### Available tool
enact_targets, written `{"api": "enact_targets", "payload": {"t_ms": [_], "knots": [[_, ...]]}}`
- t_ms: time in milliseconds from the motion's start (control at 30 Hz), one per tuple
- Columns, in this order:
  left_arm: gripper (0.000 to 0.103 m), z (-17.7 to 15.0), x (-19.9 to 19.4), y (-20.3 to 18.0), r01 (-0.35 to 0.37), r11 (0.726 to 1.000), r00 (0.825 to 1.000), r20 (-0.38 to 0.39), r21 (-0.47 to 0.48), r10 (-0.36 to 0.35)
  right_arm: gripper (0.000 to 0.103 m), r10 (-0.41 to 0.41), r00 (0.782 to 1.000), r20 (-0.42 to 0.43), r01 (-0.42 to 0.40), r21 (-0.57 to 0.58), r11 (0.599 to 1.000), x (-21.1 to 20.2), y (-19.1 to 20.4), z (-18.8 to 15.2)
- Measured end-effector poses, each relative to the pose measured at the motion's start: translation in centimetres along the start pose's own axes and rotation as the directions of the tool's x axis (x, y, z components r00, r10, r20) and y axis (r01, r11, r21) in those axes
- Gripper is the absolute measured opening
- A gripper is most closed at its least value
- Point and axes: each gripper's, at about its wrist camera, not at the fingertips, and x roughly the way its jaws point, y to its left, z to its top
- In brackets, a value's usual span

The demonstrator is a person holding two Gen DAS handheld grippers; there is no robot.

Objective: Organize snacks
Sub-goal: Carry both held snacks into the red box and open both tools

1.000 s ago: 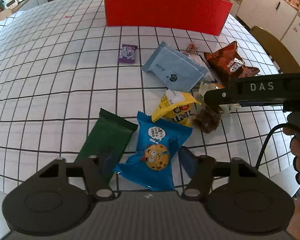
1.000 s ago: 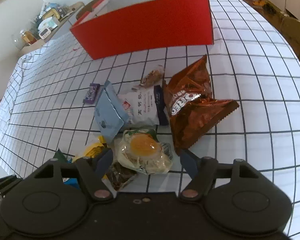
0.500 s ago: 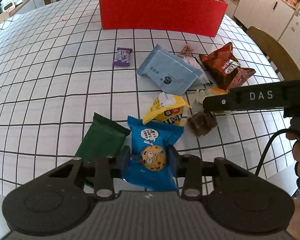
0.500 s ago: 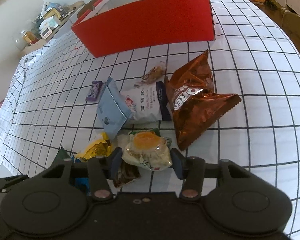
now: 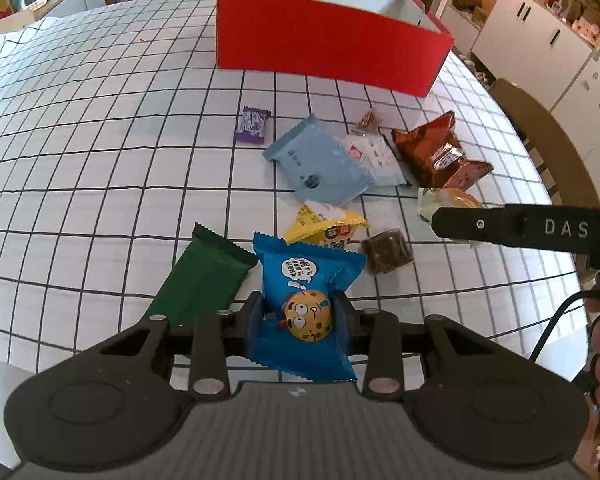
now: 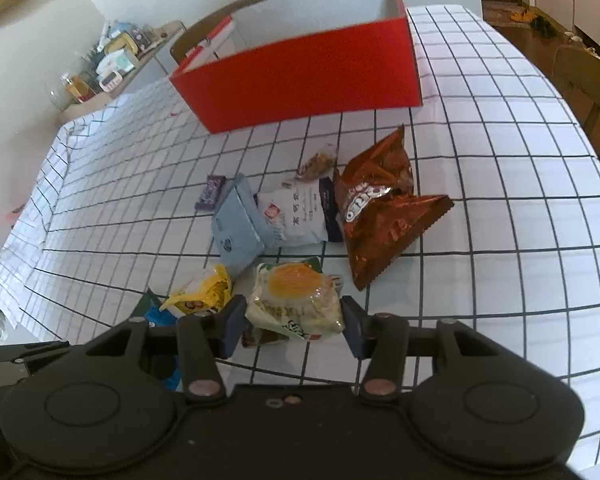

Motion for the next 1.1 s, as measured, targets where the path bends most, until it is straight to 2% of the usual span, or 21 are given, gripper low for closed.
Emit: {"api": "enact_targets", "payload": {"t_ms": [300, 500, 800, 1100], "knots": [[0.035, 0.8, -2.9, 0.1, 0.021, 0.999, 0.999, 0.05, -0.043, -0.019, 0.049, 0.008, 0.999, 0.035, -0.008, -0.02, 1.0, -2.2, 0.6, 0.1], [0.035, 3.2, -4.3, 0.1, 0.02, 0.998, 0.997, 0.069, -0.059, -0.016, 0.049, 0.004, 0.997, 0.072, 0.001, -0.069, 0.998, -3.8, 1.9, 1.5], [0.035, 10.1, -7.2, 0.0, 0.008, 1.0, 0.989, 0.146, -0.025, -0.005, 0.05, 0.031, 0.988, 0.149, -0.013, -0.12, 0.993, -6.1, 3.3, 6.2], [0.035, 18.6, -8.4, -0.8, -0.038, 0.998, 0.967, 0.255, 0.045, 0.025, 0.05, 0.024, 0.971, 0.239, 0.01, -0.14, 0.99, -6.4, 4.4, 12.8]]}}
